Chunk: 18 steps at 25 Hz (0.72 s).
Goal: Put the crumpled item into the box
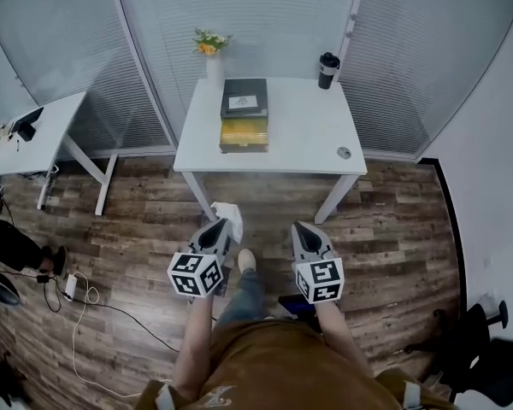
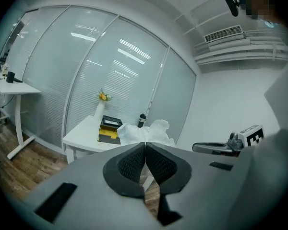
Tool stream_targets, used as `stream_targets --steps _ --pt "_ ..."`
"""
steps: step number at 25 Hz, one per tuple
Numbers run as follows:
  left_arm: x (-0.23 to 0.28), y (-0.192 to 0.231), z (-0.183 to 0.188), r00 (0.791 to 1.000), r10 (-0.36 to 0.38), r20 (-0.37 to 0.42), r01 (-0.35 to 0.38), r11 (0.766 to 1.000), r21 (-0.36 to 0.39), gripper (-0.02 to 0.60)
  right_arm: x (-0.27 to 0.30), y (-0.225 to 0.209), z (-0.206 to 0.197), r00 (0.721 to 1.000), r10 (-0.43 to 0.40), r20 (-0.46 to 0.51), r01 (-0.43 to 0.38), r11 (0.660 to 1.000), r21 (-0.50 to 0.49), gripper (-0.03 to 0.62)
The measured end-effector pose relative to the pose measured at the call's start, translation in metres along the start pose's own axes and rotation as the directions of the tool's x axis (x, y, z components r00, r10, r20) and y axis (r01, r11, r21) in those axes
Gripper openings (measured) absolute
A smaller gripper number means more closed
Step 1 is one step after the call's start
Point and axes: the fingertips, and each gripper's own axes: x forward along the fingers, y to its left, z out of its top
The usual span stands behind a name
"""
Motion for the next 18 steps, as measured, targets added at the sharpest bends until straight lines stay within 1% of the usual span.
stream_targets --steps 3,6,13,18 --pt "0.025 0.025 0.004 1.000 0.024 -0.003 -0.024 1.000 -0.017 0.029 0.034 -0.014 -0.003 1.000 0.008 -0.018 -0.008 1.000 0.006 0.012" --pt "0.061 0.052 0.017 0.999 0.033 -0.010 -0.033 0.999 -0.018 0.029 0.079 -0.033 0.000 1.000 0.008 -0.029 -0.008 1.000 0.013 0.012" --pt "0.151 0.124 0.062 0.998 0.037 -0.049 -0.038 0.999 -0.014 0.029 0.193 -0.076 0.024 0.998 -0.003 -0.058 0.004 1.000 0.019 0.012" --pt "0.213 0.173 0.093 0.998 0.025 -0.062 -0.027 0.999 -0.032 0.029 0.263 -0.108 0.038 0.996 -0.038 -0.086 0.040 0.999 0.024 0.012"
